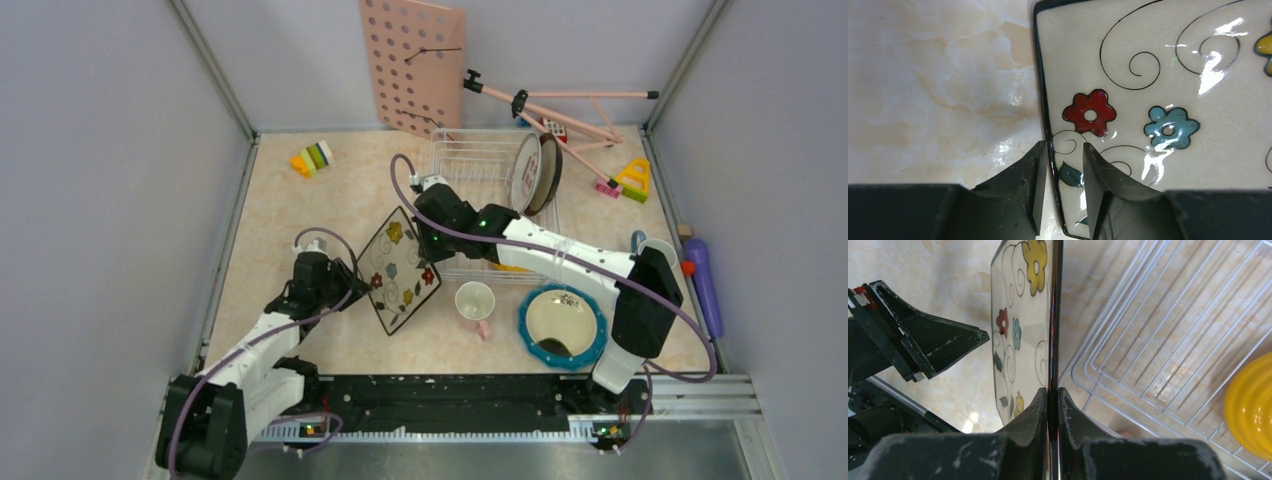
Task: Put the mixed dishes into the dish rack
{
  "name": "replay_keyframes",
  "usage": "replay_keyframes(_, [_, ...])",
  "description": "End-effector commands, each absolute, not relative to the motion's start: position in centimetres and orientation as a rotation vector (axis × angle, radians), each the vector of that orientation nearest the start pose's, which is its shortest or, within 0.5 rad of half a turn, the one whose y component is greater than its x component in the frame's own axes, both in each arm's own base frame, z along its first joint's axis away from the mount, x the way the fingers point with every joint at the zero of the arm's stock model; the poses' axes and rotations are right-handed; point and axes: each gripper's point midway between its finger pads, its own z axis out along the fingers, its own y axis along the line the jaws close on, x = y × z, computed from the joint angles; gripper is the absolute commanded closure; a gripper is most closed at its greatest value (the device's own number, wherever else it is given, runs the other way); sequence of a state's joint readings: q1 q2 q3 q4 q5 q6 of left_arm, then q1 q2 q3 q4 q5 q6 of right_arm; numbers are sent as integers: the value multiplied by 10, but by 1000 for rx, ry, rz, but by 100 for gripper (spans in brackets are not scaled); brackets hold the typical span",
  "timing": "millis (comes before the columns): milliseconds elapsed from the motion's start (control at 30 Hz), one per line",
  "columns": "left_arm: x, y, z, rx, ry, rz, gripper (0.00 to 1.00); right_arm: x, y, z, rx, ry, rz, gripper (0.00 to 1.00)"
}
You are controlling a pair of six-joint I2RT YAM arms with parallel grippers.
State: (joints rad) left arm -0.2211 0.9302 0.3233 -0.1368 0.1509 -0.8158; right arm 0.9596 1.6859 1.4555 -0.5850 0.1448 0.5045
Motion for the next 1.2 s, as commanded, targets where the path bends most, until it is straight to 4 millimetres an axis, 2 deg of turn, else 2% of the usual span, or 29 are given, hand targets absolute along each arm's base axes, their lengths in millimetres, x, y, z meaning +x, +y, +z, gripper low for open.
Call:
replay_keyframes(0, [246,-129,51,-555,2299,-811,65,268,361,216,-431,2269,585,100])
replay_keyframes(100, [246,-133,44,-557,2327,-833,72,267,361,211,-439,2286,581,95])
replay_keyframes(200, [245,-134,38,-555,2361,-828,82,265,362,208,-449,2297,586,81])
replay_keyframes(333, [242,-130,25,-555,2416,-776,92,265,360,204,-443,2324,608,69])
replay_keyframes(600, [239,-129,15,-559,2444,-760,95,270,347,186,-406,2390,629,52])
replay_keyframes(767, [240,-129,15,-559,2442,-756,95,267,352,173,-425,2435,662,52])
replay_keyframes(900, [239,-130,16,-559,2444,-762,95,259,369,177,-453,2426,795,59])
replay_keyframes(1167, [239,-130,16,-559,2441,-769,96,249,386,167,-484,2472,893,60])
